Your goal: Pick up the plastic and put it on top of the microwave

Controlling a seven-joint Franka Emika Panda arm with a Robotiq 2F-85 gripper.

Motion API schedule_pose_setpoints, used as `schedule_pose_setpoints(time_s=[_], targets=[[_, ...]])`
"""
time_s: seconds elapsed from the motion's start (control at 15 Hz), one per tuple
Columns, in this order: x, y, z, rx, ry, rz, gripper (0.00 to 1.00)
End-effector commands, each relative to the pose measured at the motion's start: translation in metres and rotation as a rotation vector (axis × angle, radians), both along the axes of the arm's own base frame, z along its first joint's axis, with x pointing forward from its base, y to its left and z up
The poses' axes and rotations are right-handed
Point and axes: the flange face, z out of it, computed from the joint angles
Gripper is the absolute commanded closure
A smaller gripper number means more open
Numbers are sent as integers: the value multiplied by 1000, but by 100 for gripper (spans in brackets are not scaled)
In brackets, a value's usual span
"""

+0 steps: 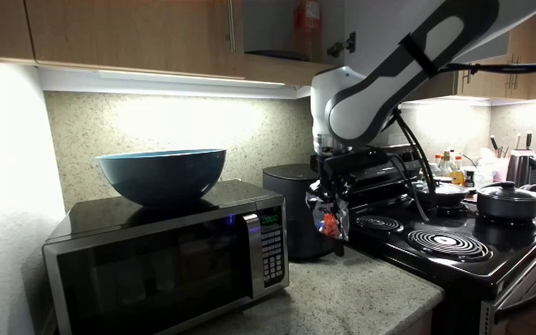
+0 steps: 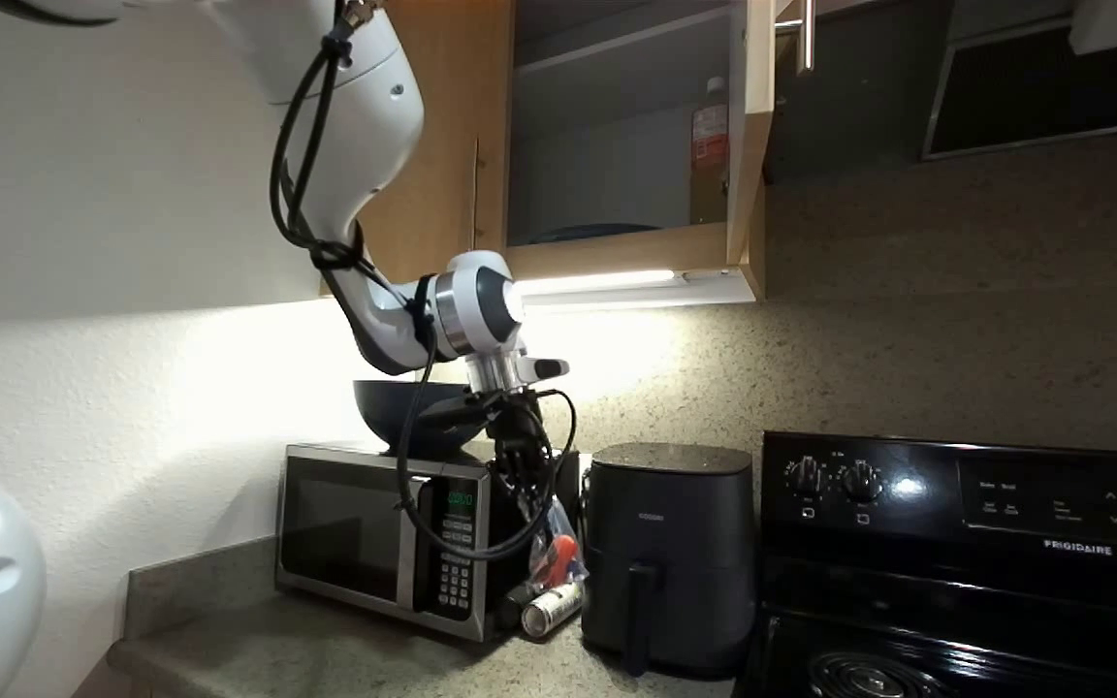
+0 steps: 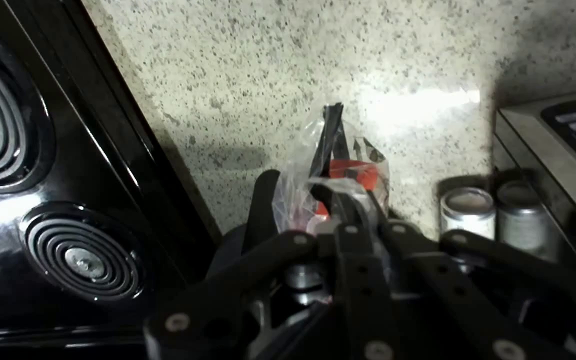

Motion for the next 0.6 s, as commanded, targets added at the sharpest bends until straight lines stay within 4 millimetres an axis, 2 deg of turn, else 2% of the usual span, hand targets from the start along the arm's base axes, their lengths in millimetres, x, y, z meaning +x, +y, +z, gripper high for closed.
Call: schedule_pose_setpoints(time_s=[0.0, 0.07, 0.13, 0.27, 0.4, 0.53], targets=[[-19, 4, 53, 58, -76, -31, 96], [-24, 2, 57, 79, -63, -24, 96], [-9, 5, 46, 46, -68, -18, 96], [-15, 5, 59, 63, -76, -30, 96], [-17, 4, 59, 67, -73, -34, 96], [-7, 11, 68, 65, -129, -21, 96]])
